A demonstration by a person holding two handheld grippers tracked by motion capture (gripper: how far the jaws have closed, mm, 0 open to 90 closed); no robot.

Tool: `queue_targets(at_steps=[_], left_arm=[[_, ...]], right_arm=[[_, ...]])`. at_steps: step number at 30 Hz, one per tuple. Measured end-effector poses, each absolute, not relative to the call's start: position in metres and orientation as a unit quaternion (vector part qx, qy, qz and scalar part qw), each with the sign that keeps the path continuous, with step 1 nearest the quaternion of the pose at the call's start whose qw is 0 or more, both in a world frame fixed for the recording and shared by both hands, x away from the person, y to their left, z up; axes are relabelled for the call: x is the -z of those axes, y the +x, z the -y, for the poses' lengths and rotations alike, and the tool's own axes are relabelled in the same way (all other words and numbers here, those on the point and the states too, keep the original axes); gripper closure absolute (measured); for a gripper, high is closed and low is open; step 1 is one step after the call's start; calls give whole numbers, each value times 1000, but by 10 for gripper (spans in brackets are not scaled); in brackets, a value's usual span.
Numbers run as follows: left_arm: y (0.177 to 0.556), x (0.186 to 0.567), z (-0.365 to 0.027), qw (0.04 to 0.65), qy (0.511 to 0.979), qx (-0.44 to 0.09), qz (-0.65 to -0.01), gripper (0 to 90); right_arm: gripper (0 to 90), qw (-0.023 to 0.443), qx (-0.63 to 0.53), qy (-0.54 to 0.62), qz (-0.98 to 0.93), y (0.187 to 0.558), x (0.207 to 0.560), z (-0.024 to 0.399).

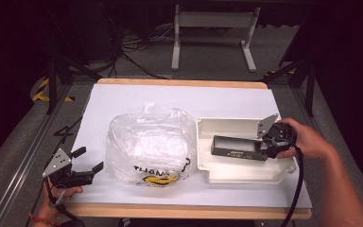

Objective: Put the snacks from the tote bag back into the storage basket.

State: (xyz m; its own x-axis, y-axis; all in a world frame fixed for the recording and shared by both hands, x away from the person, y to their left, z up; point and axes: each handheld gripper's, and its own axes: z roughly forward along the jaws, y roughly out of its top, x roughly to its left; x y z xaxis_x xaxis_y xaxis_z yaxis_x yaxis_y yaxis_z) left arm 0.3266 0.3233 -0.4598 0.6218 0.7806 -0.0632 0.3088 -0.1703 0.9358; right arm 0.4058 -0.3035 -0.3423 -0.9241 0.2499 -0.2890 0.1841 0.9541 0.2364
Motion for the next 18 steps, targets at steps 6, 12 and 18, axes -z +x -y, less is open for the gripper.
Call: queue_targets(at_steps=[6,12,18], left_arm=[[327,460,-323,523,732,-225,-374,86],[327,460,-323,523,732,-225,-374,86],[327,460,-323,522,732,-225,-375,86]], right_arm=[[373,193,-154,141,-959,396,336,316],[348,227,-196,180,-937,387,331,326],[308,260,-237,240,-905,379,329,338]])
